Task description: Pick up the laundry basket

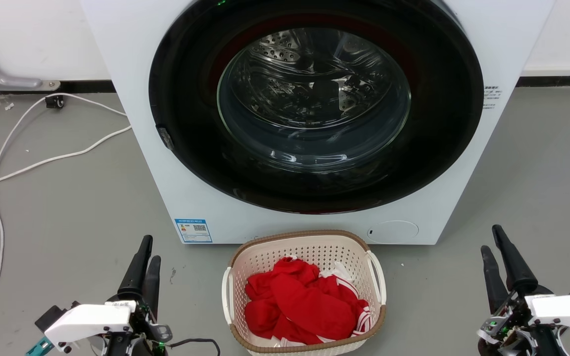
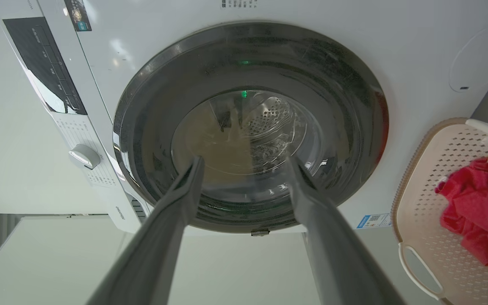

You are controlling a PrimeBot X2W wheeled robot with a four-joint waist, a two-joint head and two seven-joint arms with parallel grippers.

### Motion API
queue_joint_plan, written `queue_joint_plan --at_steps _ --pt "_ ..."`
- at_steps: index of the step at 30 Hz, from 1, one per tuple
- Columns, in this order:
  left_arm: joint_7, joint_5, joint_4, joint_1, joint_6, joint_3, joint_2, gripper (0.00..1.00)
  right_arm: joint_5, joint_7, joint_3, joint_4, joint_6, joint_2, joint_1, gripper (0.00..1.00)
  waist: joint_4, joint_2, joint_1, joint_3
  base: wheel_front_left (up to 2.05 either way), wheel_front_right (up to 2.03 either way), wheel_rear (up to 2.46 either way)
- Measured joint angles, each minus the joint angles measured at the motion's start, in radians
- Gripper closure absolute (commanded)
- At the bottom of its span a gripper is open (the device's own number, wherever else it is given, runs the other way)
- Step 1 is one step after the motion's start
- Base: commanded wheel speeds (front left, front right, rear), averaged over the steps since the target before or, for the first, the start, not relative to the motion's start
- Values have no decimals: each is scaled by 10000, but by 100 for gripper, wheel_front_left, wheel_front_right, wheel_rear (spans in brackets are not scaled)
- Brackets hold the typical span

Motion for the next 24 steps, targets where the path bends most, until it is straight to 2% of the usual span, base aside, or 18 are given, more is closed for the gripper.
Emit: queue_joint_plan --at_steps 4,9,24 --pt "-199 341 -155 0 0 -209 12 0 -504 -190 79 -151 0 4 162 0 -7 0 0 -7 0 0 0" --pt "-431 1304 -387 1 0 -362 15 0 -1553 -405 88 -439 0 6 321 0 -10 0 0 -21 0 0 0" --pt "-1018 5149 -1080 85 0 -721 6 0 -5689 -763 169 -1538 0 13 709 0 -30 0 0 -58 0 0 0"
